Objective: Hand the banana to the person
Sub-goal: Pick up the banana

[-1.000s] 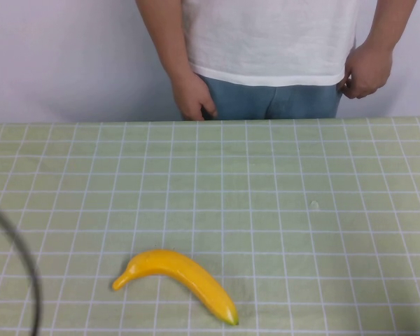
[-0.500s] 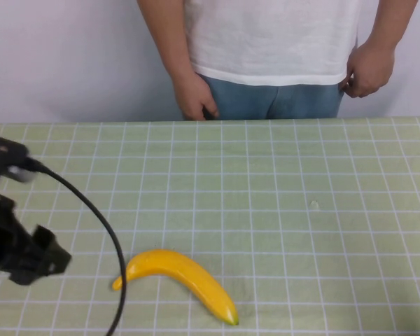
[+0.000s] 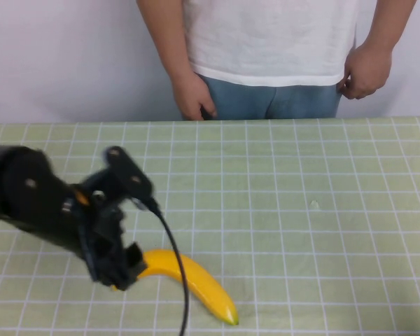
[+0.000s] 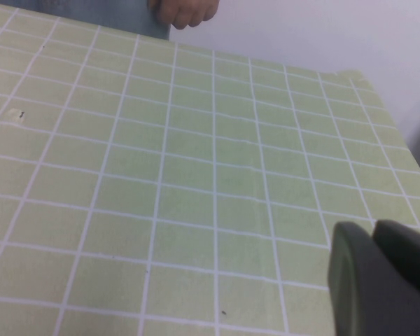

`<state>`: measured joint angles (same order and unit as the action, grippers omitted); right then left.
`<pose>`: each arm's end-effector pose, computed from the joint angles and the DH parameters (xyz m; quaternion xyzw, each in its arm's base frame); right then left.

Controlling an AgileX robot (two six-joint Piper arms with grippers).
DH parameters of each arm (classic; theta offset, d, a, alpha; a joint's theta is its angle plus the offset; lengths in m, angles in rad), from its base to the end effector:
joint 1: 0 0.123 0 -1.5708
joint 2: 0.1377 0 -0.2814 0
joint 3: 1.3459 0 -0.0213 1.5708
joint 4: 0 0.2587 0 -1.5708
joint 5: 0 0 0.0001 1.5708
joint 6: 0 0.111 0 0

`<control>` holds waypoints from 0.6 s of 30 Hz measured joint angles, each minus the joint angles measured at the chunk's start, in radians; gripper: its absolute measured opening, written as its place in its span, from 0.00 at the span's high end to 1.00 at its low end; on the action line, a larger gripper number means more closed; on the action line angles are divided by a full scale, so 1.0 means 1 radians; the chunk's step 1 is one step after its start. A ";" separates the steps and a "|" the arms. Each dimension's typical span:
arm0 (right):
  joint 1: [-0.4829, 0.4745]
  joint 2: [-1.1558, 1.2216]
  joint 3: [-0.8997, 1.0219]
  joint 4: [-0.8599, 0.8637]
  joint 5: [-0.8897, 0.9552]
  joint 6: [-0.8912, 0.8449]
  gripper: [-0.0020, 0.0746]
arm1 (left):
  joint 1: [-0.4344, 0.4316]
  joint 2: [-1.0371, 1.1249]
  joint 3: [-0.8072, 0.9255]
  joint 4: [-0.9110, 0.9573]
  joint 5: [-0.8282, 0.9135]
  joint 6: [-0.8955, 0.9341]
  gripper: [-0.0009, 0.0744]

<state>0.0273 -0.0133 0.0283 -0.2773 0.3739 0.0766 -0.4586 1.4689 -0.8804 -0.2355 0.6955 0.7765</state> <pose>0.0834 -0.0089 0.1663 -0.0540 0.7992 -0.0863 0.5924 0.2514 -0.1427 0.1969 0.5042 0.8387 -0.0604 0.1967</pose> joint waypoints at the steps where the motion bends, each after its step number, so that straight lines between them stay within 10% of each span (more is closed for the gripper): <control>1: 0.000 0.000 0.000 0.000 0.000 0.000 0.98 | -0.018 0.017 0.000 0.002 -0.034 0.032 0.34; 18: 0.000 0.000 0.000 0.000 0.000 0.000 0.98 | -0.080 0.315 -0.002 0.011 -0.277 0.140 0.34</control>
<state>0.0273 -0.0133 0.0283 -0.2773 0.3739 0.0766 -0.5388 1.7839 -0.8826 -0.2245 0.4181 0.9168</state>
